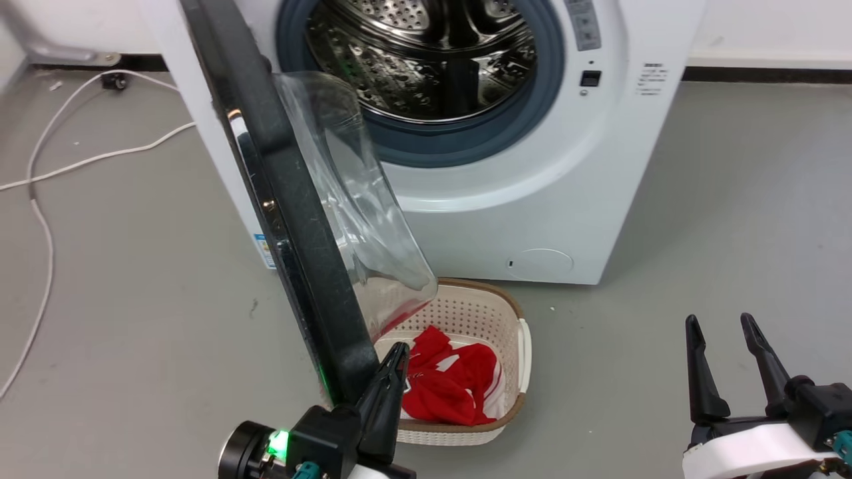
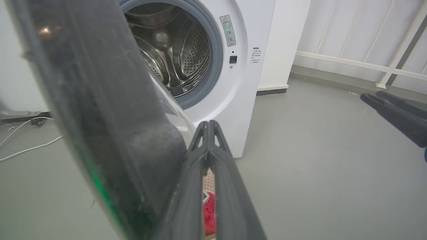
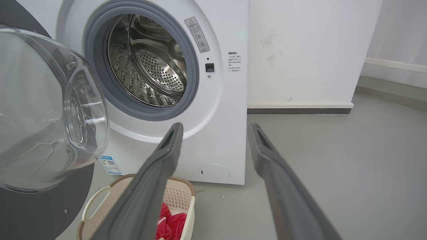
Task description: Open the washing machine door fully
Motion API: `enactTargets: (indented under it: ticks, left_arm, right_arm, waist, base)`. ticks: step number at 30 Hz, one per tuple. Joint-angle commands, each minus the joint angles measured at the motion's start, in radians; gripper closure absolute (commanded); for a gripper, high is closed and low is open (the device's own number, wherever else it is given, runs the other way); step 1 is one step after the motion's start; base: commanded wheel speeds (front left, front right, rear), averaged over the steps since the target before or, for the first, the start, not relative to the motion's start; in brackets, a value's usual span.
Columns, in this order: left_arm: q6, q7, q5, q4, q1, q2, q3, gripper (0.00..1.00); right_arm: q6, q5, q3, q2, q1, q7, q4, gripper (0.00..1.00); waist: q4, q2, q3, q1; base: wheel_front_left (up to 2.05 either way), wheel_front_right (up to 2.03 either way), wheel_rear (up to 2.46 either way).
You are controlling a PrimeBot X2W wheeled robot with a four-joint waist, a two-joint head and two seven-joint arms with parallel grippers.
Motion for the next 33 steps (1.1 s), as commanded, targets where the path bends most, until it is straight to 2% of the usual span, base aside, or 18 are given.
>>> enactTargets:
  ticks: [1, 8, 14, 18, 33]
  left_arm:
    - [0.015, 0.003, 0.003, -0.005, 0.011, 0.016, 0.022, 1.0]
    - [0.05, 0.003, -0.006, -0.045, 0.029, 0.042, 0.072, 1.0]
    - [0.083, -0.011, -0.025, -0.037, 0.044, 0.064, 0.139, 1.0]
    - [0.094, -0.027, -0.036, -0.024, 0.047, 0.076, 0.177, 1.0]
    - [0.12, -0.131, -0.187, 0.081, 0.037, 0.134, 0.452, 1.0]
  right_arm:
    - [0.0, 0.001, -0.004, 0.003, 0.007, 0.001, -0.006, 0.0]
    - [0.0, -0.005, -0.021, 0.003, 0.0, 0.005, -0.02, 0.0]
    - [0.0, -0.011, -0.02, 0.003, -0.017, 0.01, -0.026, 0.0]
    - [0.0, -0.014, -0.019, 0.003, -0.022, 0.011, -0.029, 0.0]
    - [0.0, -0.02, -0.02, 0.003, -0.038, 0.02, -0.04, 0.0]
  waist:
    - [0.031, 0.0, 0.004, 0.0]
    - [0.135, 0.0, 0.019, 0.0]
    - [0.191, 0.0, 0.03, 0.0]
    - [0.204, 0.0, 0.034, 0.0]
    - [0.194, 0.0, 0.073, 0.0]
  base:
    - [0.0, 0.0, 0.0]
    - [0.0, 0.0, 0.0]
    - [0.0, 0.0, 0.0]
    - [0.0, 0.0, 0.0]
    - [0.0, 0.0, 0.0]
